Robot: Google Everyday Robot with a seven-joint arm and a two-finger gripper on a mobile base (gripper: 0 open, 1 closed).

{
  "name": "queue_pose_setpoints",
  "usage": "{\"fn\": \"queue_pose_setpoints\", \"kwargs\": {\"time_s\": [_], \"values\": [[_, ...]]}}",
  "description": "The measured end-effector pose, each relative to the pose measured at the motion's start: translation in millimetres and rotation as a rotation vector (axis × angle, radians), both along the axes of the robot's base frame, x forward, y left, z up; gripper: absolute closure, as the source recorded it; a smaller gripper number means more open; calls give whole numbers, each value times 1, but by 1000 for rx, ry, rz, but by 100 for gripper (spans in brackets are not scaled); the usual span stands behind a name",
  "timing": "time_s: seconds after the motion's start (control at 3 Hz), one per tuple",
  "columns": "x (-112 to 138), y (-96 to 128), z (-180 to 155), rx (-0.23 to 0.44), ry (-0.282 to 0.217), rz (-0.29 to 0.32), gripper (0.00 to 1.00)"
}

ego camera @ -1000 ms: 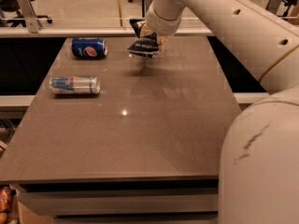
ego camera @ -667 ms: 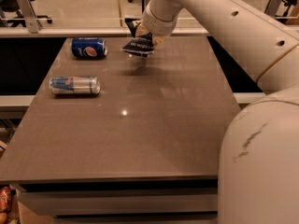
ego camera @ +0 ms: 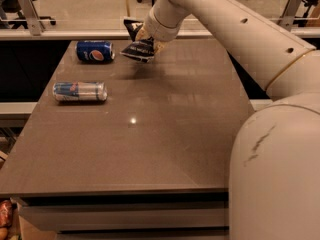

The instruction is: Move blue chip bag near pepsi can

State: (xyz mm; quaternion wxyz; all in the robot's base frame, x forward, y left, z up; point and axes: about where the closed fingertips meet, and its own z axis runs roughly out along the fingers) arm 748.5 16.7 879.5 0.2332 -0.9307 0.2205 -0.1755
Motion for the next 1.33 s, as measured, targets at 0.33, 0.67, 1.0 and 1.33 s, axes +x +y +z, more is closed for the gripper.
{"fn": "queue_pose_setpoints", "kwargs": {"time_s": [0.33, 0.67, 1.0, 1.33], "values": [[6, 10, -7, 29, -1, 14, 100], [11, 16, -10, 50, -8, 16, 100], [16, 23, -10, 71, -20, 26, 100], [19, 29, -11, 82, -27, 37, 100]]}}
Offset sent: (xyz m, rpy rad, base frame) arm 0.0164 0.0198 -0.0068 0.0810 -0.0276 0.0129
